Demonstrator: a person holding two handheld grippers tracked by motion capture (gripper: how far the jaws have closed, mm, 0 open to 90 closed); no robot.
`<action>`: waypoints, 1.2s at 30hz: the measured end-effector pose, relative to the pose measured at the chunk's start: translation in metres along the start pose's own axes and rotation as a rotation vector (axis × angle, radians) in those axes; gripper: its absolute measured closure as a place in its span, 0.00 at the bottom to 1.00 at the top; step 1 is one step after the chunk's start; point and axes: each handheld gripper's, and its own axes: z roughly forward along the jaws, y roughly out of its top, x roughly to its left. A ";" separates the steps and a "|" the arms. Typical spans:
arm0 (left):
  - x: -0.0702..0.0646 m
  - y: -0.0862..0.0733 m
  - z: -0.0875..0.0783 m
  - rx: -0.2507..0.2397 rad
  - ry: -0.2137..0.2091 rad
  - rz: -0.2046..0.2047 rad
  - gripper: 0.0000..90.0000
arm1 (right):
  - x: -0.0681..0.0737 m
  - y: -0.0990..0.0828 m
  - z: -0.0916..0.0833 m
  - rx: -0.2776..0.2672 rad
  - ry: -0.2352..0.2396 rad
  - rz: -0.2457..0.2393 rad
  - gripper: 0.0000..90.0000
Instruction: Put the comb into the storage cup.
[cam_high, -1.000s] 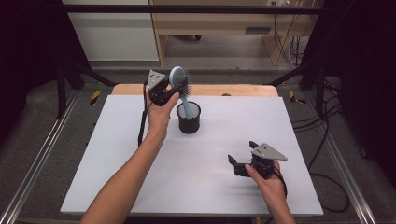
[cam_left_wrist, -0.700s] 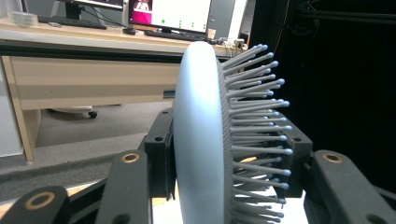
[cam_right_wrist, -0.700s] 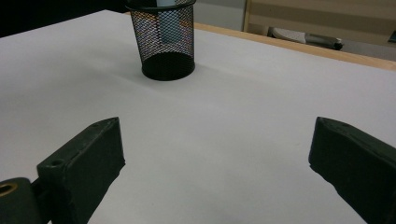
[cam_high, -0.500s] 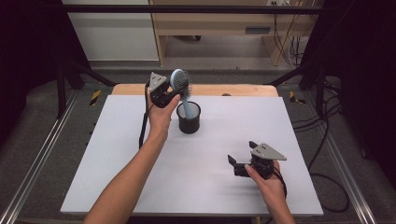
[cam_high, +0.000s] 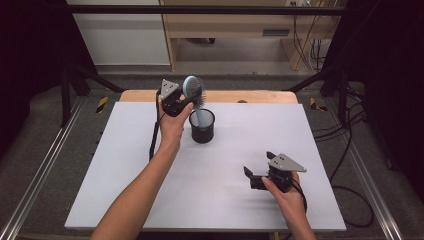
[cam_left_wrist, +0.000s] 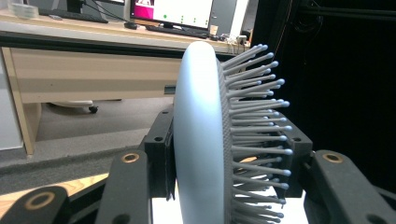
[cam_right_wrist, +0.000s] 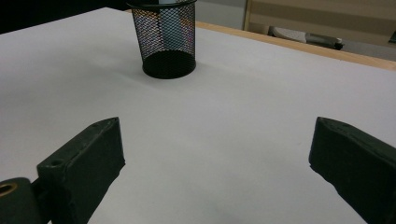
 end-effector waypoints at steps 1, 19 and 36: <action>0.000 0.000 0.000 -0.001 0.000 -0.002 0.56 | 0.000 0.000 0.000 0.000 0.000 0.000 0.04; 0.000 -0.006 0.002 0.001 -0.005 -0.020 0.56 | 0.001 -0.001 0.000 0.004 0.001 -0.001 0.04; -0.004 -0.011 0.003 0.001 -0.021 -0.051 0.56 | 0.001 -0.001 0.001 0.006 0.001 0.000 0.04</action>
